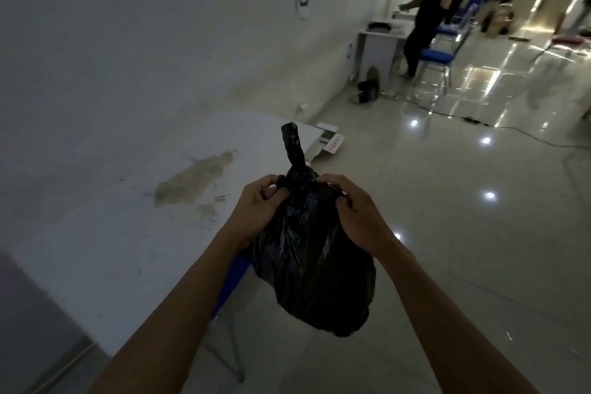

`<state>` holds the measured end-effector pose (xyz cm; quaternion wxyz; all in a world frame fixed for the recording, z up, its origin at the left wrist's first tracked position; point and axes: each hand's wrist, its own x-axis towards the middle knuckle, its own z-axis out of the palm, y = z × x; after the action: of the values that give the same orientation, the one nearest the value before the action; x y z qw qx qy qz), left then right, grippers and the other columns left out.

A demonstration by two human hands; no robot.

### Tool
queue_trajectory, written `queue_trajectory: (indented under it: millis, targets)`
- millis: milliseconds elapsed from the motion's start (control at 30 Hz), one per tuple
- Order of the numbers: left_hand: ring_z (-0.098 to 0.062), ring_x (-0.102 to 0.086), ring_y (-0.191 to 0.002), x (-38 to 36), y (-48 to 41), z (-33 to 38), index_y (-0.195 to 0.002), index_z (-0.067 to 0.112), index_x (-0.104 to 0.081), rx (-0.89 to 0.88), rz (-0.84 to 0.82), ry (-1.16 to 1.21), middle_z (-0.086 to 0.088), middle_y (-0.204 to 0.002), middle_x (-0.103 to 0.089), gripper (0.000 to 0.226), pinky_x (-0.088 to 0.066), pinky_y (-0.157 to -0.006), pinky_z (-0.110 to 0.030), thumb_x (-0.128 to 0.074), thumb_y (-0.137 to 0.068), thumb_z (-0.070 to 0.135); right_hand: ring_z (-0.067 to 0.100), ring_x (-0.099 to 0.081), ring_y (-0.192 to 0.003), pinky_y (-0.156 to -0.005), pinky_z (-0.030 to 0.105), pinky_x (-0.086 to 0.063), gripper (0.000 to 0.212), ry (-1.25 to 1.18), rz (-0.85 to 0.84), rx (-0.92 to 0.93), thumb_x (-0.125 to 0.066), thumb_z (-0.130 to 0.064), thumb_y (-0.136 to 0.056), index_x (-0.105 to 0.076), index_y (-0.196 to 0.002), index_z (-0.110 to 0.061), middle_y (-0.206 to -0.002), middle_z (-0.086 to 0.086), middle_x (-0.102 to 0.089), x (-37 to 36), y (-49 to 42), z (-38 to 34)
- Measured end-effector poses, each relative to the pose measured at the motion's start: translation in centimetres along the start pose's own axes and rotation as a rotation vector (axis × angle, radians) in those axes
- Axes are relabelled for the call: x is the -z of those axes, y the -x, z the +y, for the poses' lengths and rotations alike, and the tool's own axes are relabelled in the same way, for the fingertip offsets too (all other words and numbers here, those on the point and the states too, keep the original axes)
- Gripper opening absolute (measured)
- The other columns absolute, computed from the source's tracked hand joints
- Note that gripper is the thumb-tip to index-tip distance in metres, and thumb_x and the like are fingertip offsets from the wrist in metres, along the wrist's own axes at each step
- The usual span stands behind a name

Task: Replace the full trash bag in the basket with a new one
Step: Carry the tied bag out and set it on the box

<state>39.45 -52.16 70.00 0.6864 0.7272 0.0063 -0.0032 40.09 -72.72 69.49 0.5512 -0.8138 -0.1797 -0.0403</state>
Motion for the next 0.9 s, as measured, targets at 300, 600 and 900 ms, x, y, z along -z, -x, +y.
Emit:
queue_trajectory:
  millis: [300,600,900]
  targets:
    - [-0.018,-0.072,-0.079,-10.2,-16.9,-1.3,-0.099,0.007,-0.068,-0.005,-0.173,-0.026,-0.018,-0.097,-0.075,0.009,-0.058,-0.071,-0.027,-0.064,-0.097,0.015,0.018,-0.067,-0.081,-0.076,0.037,-0.059,0.022,0.063,0.168,-0.187,-0.074,-0.022,-0.089,-0.059,-0.105,-0.028,-0.095,-0.004,-0.067,9.4,-10.5,8.9]
    - [-0.02,-0.073,-0.084,-15.1,-35.1,-1.1,-0.105,0.002,-0.066,-0.002,-0.281,-0.07,-0.018,-0.099,-0.075,0.014,-0.06,-0.078,-0.032,-0.063,-0.097,0.012,0.027,-0.069,-0.083,-0.081,0.046,-0.059,0.015,-0.002,0.304,-0.27,-0.068,-0.014,-0.093,-0.064,-0.102,-0.026,-0.095,0.006,-0.07,15.5,-25.7,18.0]
    - [-0.013,-0.074,-0.084,-21.0,-53.5,-3.9,-0.103,0.011,-0.07,0.077,-0.271,-0.102,-0.003,-0.09,-0.078,0.01,-0.056,-0.071,-0.019,-0.068,-0.095,0.017,0.022,-0.066,-0.078,-0.075,0.038,-0.057,0.012,-0.038,0.269,-0.298,-0.067,-0.01,-0.094,-0.065,-0.103,-0.018,-0.091,0.008,-0.069,22.7,-41.3,29.9]
